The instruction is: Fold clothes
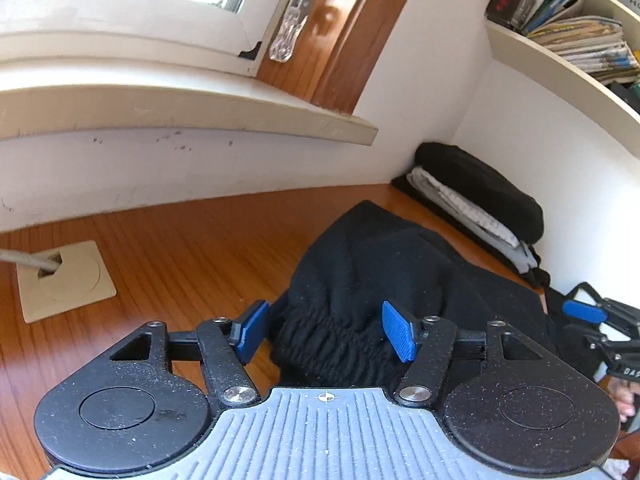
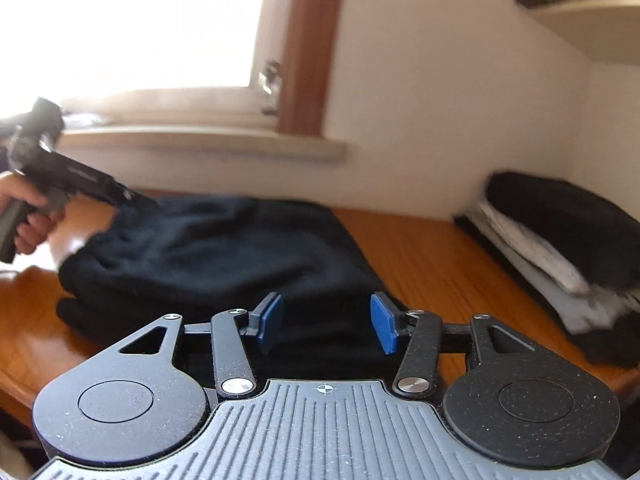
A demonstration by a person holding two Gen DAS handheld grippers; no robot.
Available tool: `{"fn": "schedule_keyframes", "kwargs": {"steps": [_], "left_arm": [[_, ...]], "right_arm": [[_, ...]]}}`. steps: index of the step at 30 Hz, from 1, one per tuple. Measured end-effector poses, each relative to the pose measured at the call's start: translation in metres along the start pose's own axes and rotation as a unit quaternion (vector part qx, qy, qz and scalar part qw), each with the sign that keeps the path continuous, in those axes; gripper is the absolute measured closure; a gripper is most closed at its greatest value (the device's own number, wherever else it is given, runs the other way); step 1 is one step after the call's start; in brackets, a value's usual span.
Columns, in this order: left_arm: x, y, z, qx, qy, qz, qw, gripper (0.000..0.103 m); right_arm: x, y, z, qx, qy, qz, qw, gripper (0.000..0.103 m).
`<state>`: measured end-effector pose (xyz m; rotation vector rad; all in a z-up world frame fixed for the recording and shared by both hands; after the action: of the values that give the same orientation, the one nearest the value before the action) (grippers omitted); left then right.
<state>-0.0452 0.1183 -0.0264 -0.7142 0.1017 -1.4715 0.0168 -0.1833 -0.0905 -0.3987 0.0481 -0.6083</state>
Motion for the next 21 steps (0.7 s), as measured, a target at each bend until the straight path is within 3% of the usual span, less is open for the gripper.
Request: {"fn": "schedule_keyframes", "kwargs": {"steps": [4, 5, 6, 8, 12, 14, 16, 18, 21], "left_arm": [[-0.004, 0.001, 0.0, 0.001, -0.007, 0.001, 1.0, 0.034], [-0.005, 0.002, -0.001, 0.0, -0.008, 0.0, 1.0, 0.034], [-0.004, 0.002, -0.001, -0.001, -0.006, 0.0, 1.0, 0.034], [-0.004, 0.003, -0.002, -0.002, -0.004, 0.001, 1.0, 0.034], [-0.003, 0.003, -0.002, -0.001, -0.003, 0.001, 1.0, 0.034], [-0.003, 0.003, -0.002, -0.001, -0.002, 0.002, 1.0, 0.034], [-0.003, 0.004, -0.002, -0.001, -0.001, 0.003, 1.0, 0.034], [-0.004, 0.004, -0.003, -0.001, -0.001, 0.004, 1.0, 0.033], [-0.003, 0.005, -0.003, -0.001, 0.001, 0.005, 1.0, 0.033]], "right_arm": [[0.014, 0.019, -0.004, 0.0, 0.065, 0.023, 0.998, 0.06], [0.019, 0.024, -0.011, -0.02, 0.076, 0.022, 0.997, 0.076], [0.023, 0.026, -0.018, -0.038, 0.081, 0.02, 0.996, 0.085], [0.027, 0.02, -0.028, -0.064, 0.072, 0.015, 0.995, 0.087], [0.028, 0.003, -0.03, -0.087, 0.052, 0.011, 0.995, 0.087], [0.028, -0.001, -0.023, -0.069, 0.035, -0.002, 0.997, 0.086], [0.032, -0.001, -0.016, -0.048, 0.004, -0.035, 0.998, 0.08], [0.032, 0.004, -0.013, -0.04, -0.022, -0.053, 0.998, 0.064], [0.026, 0.018, -0.018, -0.054, -0.027, -0.027, 0.998, 0.065]]}}
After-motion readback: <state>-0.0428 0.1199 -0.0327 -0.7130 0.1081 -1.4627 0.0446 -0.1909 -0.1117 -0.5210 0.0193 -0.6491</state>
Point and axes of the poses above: each gripper's, at about its wrist camera, not at the fingertips, and y roughly the way its jaws point, x to its right, z to its top, the point moved 10 cm from there along y, roughly the way its jaws point, and after that the axes turned 2 degrees about y, right-handed, at the moved point
